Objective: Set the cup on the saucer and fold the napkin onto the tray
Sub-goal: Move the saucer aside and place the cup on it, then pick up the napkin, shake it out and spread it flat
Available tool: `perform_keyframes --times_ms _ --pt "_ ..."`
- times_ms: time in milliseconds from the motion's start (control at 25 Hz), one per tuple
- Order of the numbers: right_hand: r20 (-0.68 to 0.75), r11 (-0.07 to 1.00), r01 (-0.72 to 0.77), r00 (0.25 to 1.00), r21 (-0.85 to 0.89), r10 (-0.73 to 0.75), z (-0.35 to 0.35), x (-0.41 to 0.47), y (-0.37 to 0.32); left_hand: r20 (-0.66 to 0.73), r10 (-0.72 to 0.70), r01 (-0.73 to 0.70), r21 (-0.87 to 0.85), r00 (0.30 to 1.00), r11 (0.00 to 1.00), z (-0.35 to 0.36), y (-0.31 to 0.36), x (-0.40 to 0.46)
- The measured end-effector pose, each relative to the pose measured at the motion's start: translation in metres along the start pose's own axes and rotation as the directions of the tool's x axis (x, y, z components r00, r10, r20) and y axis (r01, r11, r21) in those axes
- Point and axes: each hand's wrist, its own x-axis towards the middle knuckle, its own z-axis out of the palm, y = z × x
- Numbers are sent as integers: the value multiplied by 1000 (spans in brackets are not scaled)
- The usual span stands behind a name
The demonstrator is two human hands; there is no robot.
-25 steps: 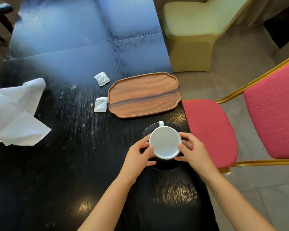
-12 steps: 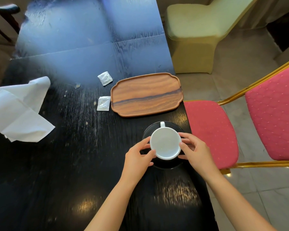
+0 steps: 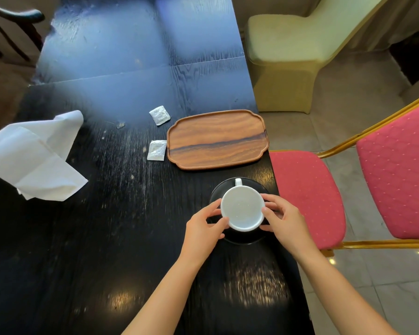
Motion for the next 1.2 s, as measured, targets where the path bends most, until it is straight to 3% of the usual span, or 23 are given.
perform_keyframes --times_ms 160,280,440,560,640,920,1040,1200 --pt "-62 989 -1 998 -149 -8 -5 -3 -13 -29 10 -6 138 1000 990 -7 3 -2" --pt "-115 887 153 968 -435 -224 -8 -10 -38 -71 88 -60 319 994 946 -29 18 -16" --pt "150 639 339 931 -690 -333 23 -18 -90 -59 248 -133 711 967 691 -83 51 -41" --pt "362 471 512 853 -718 -376 63 -30 -137 -32 371 -156 872 928 464 -134 70 -62" --pt "444 356 584 800 -730 -402 91 -38 -163 -39 424 -137 916 905 377 -168 74 -73" --pt "541 170 707 653 -687 -530 191 -64 -225 -194 555 -94 889 809 447 -293 47 -103" --pt "544 142 696 656 -704 -523 237 -72 -227 -197 548 -75 898 813 434 -340 20 -106" --pt "508 150 649 700 -746 -502 308 -89 -226 -102 503 -121 912 858 392 -409 -20 -100"
